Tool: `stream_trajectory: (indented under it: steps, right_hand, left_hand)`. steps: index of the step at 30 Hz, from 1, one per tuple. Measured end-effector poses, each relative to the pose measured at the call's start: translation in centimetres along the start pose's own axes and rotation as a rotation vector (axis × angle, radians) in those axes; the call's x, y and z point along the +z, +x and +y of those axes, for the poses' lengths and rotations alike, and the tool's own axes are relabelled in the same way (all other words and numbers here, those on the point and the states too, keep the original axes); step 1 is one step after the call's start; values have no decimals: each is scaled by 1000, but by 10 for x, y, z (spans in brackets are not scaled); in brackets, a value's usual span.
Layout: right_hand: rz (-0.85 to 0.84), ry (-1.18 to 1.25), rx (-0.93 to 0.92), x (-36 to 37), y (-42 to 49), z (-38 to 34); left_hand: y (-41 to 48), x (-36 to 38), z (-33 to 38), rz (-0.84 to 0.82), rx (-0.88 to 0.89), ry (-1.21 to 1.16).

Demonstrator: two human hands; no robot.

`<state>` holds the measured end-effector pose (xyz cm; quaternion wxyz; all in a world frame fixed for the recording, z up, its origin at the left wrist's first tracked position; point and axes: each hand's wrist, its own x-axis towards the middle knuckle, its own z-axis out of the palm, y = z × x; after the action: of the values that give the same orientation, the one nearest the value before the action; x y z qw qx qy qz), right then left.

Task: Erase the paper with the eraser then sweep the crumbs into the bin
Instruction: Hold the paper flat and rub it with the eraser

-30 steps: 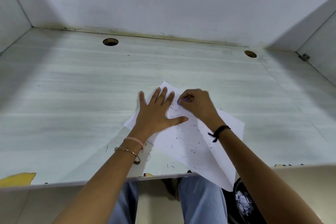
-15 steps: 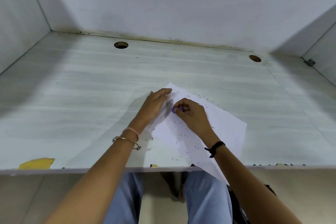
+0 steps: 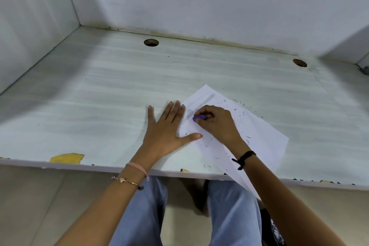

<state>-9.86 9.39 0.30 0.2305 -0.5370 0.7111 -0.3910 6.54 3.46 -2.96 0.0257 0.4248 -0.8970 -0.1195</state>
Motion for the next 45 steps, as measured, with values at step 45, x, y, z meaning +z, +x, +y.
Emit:
stream_trajectory:
  steps: [45]
  right_hand:
    - [-233, -147, -135, 10, -7, -26]
  left_hand:
    - [3, 5, 0, 72, 11, -3]
